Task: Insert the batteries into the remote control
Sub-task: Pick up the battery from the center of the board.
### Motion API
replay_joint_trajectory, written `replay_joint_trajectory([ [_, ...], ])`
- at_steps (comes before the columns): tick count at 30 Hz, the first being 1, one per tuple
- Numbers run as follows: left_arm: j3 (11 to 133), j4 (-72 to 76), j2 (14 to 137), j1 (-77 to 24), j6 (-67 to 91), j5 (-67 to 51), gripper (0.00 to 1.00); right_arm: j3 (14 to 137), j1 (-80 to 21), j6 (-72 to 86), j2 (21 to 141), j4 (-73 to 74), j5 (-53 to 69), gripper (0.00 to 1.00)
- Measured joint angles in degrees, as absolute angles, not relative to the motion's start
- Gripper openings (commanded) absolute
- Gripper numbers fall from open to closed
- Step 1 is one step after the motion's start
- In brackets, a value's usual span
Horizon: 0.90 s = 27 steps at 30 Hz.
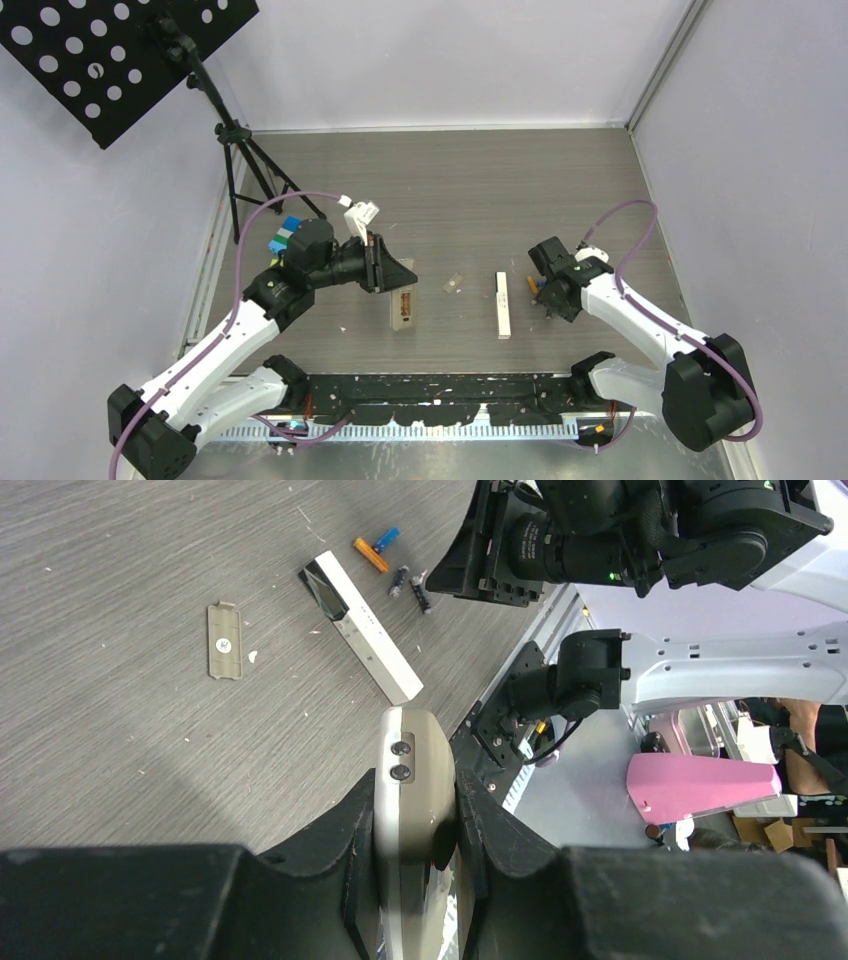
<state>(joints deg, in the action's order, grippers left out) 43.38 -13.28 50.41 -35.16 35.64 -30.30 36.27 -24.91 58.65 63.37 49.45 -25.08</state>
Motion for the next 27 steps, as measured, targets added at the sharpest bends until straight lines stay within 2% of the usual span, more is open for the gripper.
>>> replay_joint_trajectory([
  [5,41.5,-11.5,51.5,-35.2,37.1,-30.7,0.00,34.5,-22.7,57.5,64.8,45.9,-22.4,0.45],
  [17,38.3,-7.8,52.5,-35.2,38.7,-30.9,0.00,33.1,-18.5,53.3,69.9,39.7,-17.8,0.30],
  [19,37.9,-7.6,52.6,-35.2,38.8,-30.8,0.00,33.5,-18.5,52.9,70.7,39.2,-17.6,0.27],
  [23,37.9,-7.2,53.0,-35.2,39.7,-29.9,0.00,34.8,-18.5,52.3,72.8,38.0,-17.2,0.10],
  [27,37.9,-6.7,53.2,-35.2,41.1,-29.2,0.00,34.9,-18.3,52.2,72.9,36.5,-17.0,0.05],
])
